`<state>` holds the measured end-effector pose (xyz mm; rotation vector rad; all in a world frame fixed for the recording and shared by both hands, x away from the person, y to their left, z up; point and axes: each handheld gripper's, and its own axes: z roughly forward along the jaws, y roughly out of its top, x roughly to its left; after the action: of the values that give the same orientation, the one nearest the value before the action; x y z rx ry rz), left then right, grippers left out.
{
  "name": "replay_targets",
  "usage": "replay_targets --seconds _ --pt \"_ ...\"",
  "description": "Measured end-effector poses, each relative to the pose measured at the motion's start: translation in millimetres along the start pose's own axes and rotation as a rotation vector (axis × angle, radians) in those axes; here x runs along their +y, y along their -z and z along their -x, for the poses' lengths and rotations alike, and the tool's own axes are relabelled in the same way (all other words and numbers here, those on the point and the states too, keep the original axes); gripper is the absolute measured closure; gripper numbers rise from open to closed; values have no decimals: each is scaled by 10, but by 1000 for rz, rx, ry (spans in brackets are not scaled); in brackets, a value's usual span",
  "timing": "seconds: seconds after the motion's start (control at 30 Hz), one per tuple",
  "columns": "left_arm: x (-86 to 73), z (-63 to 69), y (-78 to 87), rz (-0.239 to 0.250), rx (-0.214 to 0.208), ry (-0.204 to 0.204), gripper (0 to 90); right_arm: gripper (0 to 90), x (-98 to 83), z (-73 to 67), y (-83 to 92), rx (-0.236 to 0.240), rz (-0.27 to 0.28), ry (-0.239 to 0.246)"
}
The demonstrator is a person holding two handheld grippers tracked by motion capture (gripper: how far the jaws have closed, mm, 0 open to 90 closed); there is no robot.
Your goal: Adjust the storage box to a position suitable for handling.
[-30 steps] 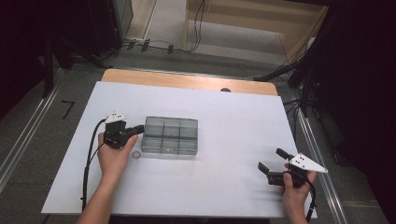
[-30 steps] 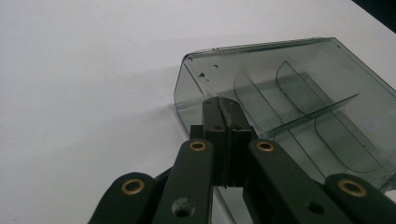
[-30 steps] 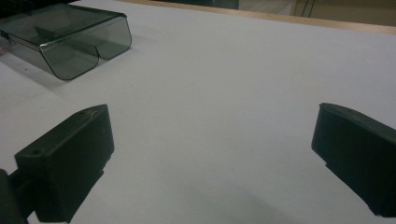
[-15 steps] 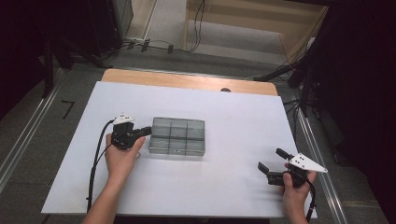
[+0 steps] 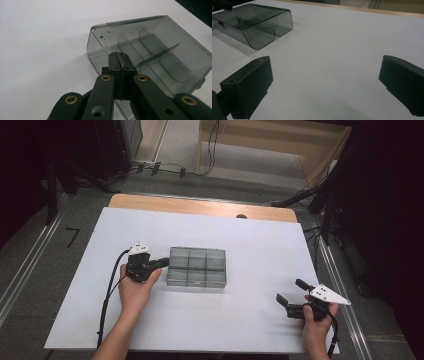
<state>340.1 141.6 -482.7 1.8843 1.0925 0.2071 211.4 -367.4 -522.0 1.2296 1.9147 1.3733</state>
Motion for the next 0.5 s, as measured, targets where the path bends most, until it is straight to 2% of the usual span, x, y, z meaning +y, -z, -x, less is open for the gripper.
replay_targets --seconds 0.5 --pt "-9 93 -61 7 -25 -9 898 0 0 -2 -4 1 -3 3"
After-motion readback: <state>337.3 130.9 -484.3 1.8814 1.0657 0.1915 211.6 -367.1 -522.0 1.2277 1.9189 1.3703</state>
